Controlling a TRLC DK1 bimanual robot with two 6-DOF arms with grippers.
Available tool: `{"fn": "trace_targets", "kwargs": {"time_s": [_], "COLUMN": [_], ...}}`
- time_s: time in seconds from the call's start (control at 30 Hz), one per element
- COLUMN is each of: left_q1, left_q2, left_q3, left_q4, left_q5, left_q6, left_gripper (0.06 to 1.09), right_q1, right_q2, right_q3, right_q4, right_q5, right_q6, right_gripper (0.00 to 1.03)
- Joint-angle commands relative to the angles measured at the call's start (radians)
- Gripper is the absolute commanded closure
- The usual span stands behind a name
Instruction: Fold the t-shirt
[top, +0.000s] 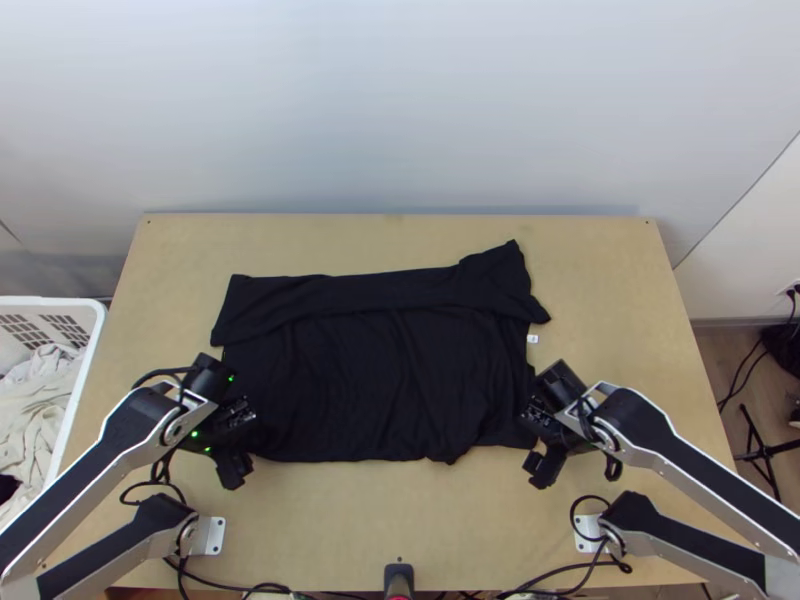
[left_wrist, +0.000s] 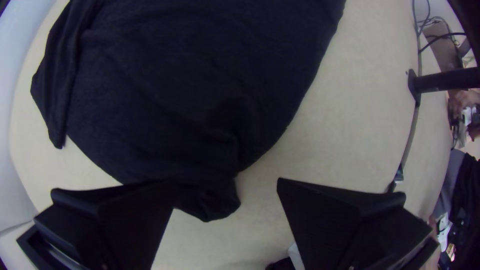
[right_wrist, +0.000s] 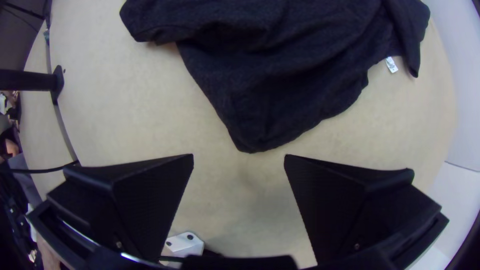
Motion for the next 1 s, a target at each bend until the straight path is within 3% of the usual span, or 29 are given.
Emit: {"fn": "trace_targets", "kwargs": {"time_s": [0.0,0.3,0.4,0.57,0.6,0.7,0.97], "left_q1": [-0.024,-0.021,-0.021,-0.024,-0.024,-0.020,-0.013], "left_q2": [0.068,0.104,0.104,0.115,0.120,0.127,0.130], "left_q3": [-0.015,-0.012,-0.018,-0.037,-0.038,-0.040,-0.060], "left_q4": [0.088,0.113,0.113,0.121,0.124,0.130,0.154], "left_q5": [-0.014,-0.016,-0.014,-0.016,-0.021,-0.021,-0.021], "left_q6": [0.007,0.010,0.013,0.025,0.028,0.031,0.034], "left_gripper": [0.17,0.23,0.34,0.34,0.38,0.60,0.99], "right_q1": [0.008,0.003,0.009,0.009,0.009,0.009,0.008], "right_q2": [0.051,0.166,0.182,0.200,0.208,0.222,0.228], "right_q3": [-0.008,-0.017,-0.014,0.000,0.001,-0.003,-0.019], "right_q4": [0.064,0.191,0.213,0.236,0.240,0.255,0.306], "right_q5": [-0.001,0.054,0.053,0.054,0.056,0.062,0.060], "right_q6": [0.001,-0.003,0.004,0.009,0.009,0.009,0.000], "right_gripper": [0.19,0.25,0.35,0.35,0.35,0.52,0.92]}}
